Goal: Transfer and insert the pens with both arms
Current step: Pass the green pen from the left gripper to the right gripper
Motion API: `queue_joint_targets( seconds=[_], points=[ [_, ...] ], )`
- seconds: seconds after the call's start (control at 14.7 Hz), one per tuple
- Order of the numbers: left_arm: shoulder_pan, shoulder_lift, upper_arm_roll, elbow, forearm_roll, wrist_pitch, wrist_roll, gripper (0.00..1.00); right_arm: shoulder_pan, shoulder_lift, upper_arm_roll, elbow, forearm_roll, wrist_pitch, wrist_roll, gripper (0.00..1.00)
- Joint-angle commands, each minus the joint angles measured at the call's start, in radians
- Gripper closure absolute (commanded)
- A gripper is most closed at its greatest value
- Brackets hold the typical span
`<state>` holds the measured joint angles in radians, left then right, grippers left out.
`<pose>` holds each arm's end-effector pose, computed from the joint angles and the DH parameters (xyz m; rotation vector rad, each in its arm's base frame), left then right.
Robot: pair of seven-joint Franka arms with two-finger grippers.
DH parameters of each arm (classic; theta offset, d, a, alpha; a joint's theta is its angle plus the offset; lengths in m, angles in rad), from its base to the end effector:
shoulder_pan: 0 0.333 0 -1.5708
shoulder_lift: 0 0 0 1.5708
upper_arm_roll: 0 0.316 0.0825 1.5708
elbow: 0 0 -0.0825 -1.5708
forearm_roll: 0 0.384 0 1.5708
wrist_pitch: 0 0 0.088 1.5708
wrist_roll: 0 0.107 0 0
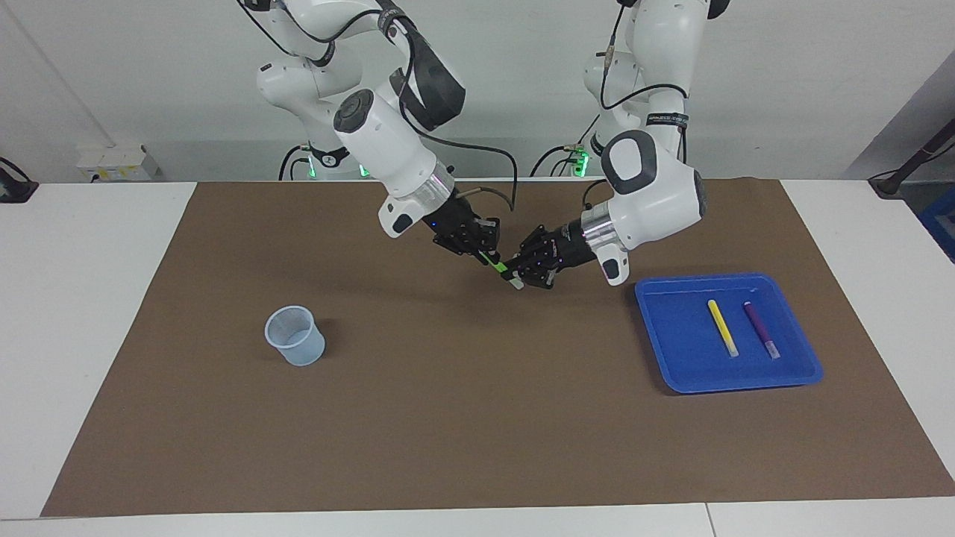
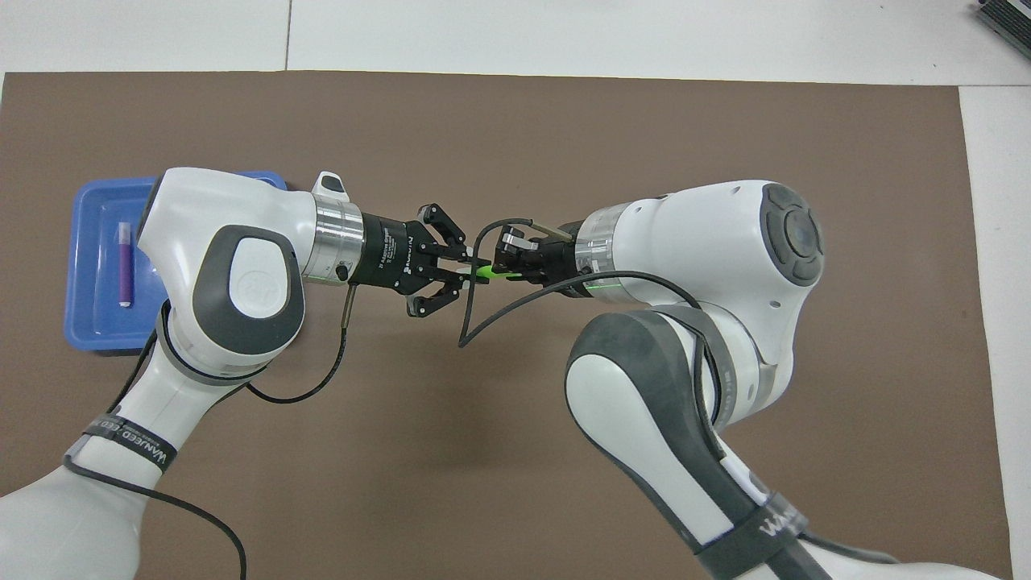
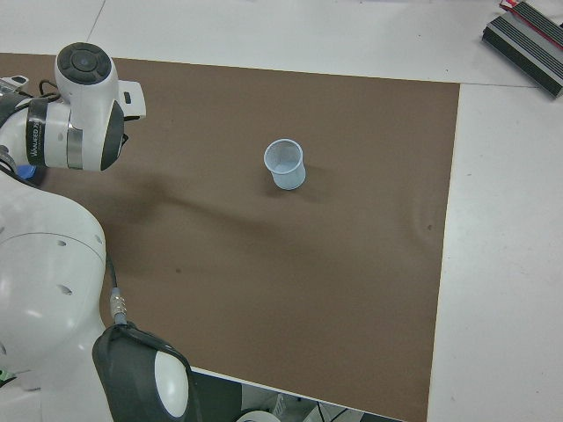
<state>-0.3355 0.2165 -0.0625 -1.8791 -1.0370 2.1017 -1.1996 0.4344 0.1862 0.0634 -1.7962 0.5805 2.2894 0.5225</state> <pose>0.5587 -0.2773 0.4175 1.8528 1.5049 -0.8212 0.5595 0.3154 0.4786 -2.5206 0.4442 -0.0177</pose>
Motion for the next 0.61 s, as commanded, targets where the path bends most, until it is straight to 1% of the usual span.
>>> queue_joint_targets(
  seconds=[0.0,0.07,0.14,0.2,0.41,0.48,0.54],
  points=[
    [-0.028,-0.017,0.015,-0.012,-0.009,0.023,-0.005,1.0,-0.009,0.012,0.006,0.014,-0.013,-0.005,-0.019,1.0],
    [-0.028,-0.017,0.015,-0.012,-0.009,0.027,-0.002,0.77,-0.011,0.012,0.006,0.014,-0.013,-0.005,-0.024,1.0],
    [-0.028,-0.017,0.013,-0.012,-0.009,0.034,-0.002,0.41,-0.011,0.012,0.006,0.014,-0.013,-0.005,-0.025,1.0],
    [-0.028,-0.02,0.013,-0.011,-0.009,0.04,-0.005,0.0,-0.013,0.012,0.006,0.015,-0.013,-0.005,-0.038,1.0],
    [-0.03,-0.035,0.016,-0.014,0.014,0.037,0.035,0.0,-0.017,0.012,0.001,0.021,-0.016,-0.007,-0.055,1.0],
    [-0.027,-0.04,0.018,-0.014,0.044,0.034,0.035,0.0,-0.02,0.012,-0.002,0.026,-0.022,-0.018,-0.055,1.0],
    [-0.019,-0.048,0.018,-0.015,0.079,0.032,0.035,0.0,-0.029,0.01,-0.002,0.028,-0.054,-0.024,-0.055,1.0]
  ],
)
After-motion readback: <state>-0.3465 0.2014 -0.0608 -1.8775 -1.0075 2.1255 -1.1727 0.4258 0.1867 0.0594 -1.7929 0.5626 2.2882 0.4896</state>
